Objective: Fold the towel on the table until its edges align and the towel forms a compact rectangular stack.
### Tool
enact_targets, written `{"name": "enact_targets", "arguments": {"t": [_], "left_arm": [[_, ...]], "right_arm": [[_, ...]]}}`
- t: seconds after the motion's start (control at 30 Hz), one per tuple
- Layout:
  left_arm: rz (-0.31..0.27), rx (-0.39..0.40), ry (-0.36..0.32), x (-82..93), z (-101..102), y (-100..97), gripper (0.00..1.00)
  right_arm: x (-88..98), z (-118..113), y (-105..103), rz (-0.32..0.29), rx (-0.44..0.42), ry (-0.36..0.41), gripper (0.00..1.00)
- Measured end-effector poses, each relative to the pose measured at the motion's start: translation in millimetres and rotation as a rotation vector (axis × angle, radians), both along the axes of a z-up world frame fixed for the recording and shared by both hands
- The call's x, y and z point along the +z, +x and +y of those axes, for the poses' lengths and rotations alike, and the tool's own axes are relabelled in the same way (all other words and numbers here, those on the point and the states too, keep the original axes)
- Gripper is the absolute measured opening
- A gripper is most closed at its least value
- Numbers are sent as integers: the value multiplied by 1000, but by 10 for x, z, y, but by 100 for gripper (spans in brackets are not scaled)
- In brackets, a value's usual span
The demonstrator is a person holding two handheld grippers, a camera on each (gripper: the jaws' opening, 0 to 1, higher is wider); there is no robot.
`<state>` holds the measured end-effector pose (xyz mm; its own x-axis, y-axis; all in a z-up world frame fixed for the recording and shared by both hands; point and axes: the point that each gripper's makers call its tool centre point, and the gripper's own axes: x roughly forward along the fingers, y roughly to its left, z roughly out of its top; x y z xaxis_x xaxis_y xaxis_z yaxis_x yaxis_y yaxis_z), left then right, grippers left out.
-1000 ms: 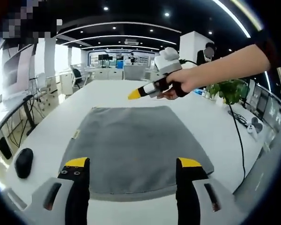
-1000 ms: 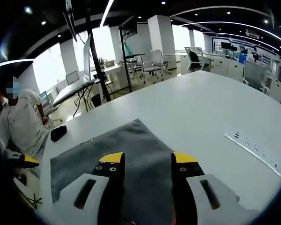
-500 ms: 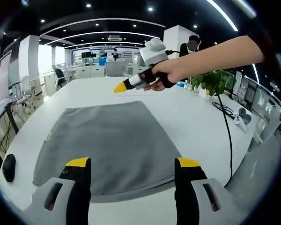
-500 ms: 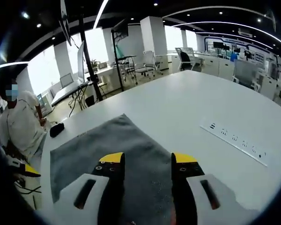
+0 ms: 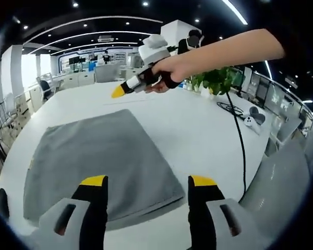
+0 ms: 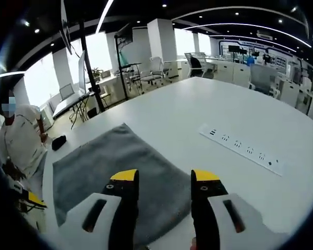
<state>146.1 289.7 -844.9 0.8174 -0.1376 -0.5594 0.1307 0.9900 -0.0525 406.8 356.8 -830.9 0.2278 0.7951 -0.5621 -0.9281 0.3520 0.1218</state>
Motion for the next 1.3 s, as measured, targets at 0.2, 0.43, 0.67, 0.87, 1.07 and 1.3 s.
{"name": "enact_targets", "arguments": {"t": [0.2, 0.43, 0.67, 0.87, 1.07, 1.3], "left_arm": [[27, -48, 16, -61, -81, 65, 62], [46, -84, 24, -159, -125, 115, 54], [84, -177, 2, -328, -311, 100, 36], [110, -233, -15, -429, -452, 90, 33], [135, -259, -37, -527, -548, 99, 27], [189, -289, -6, -672, -583, 87, 23]], "right_arm": [[-113, -127, 62, 14, -20, -28, 39], [-259, -155, 57, 29, -22, -46, 38], [-426, -226, -18, 44, -30, -83, 36], [-539, -279, -37, 67, -39, -99, 36], [-622, -312, -7, 82, -49, -107, 35], [-766, -348, 16, 101, -55, -136, 33]]}}
